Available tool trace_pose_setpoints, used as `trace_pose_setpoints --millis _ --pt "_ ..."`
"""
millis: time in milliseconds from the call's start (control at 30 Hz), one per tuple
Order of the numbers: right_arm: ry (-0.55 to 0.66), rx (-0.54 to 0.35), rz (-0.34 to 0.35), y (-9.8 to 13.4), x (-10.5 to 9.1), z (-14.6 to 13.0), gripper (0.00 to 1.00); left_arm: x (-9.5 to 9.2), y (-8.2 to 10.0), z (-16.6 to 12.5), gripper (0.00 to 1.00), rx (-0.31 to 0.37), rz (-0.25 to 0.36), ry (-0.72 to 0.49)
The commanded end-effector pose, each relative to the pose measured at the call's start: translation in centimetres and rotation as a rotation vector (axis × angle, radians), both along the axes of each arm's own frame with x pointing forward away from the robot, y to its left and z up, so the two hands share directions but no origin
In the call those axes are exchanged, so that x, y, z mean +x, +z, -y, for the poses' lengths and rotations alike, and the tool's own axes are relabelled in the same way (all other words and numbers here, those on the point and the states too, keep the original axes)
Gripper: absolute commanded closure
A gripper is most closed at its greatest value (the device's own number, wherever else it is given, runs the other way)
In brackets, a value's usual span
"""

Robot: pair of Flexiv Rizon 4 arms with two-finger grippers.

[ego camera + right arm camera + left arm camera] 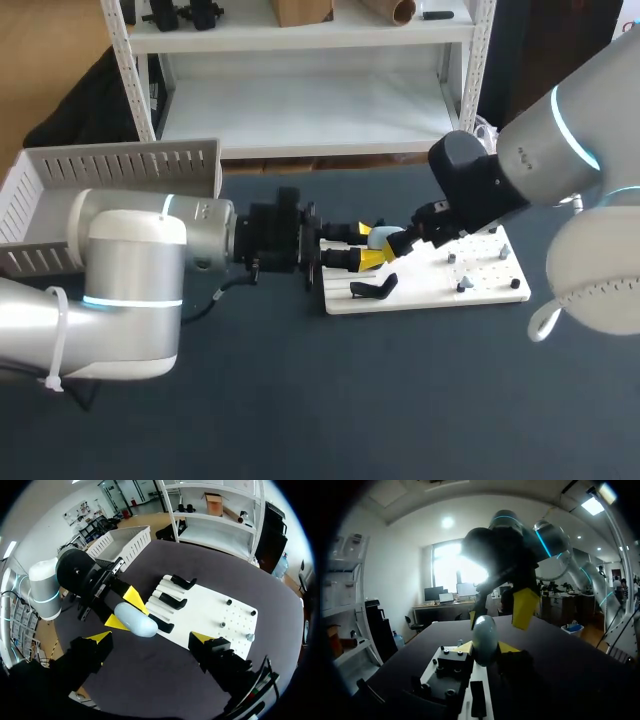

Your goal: Pick up each earbud case from the left stands, insert the matching earbuds, close the lid, and place the case in the box.

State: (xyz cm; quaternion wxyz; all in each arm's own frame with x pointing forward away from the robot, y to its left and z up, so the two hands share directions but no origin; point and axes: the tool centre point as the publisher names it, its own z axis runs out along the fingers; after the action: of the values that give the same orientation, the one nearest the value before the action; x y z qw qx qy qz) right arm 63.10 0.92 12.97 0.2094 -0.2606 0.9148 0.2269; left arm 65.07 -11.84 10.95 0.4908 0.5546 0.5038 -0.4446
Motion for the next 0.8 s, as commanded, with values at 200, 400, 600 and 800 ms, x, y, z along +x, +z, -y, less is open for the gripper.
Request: trace_pose_setpoints --millis 200,400,600,800 --pt "-0.023 -0.004 -0.001 -0.3 0.5 0.1 0.0 -0.2 0.0 0.0 1.0 -0.003 0.003 0.006" --pt "-0.036 -0.004 -0.001 -0.5 0.7 0.3 0.0 -0.2 0.0 0.0 1.0 -0.003 0.003 0.006" --pt "-0.044 -0.006 0.006 -0.2 1.0 0.3 0.0 -0.2 0.0 0.0 1.0 -0.003 0.003 0.006" --pt "-0.05 -0.007 0.016 0.4 1.4 0.4 0.0 -0.2 0.0 0.0 1.0 -0.003 0.003 0.006"
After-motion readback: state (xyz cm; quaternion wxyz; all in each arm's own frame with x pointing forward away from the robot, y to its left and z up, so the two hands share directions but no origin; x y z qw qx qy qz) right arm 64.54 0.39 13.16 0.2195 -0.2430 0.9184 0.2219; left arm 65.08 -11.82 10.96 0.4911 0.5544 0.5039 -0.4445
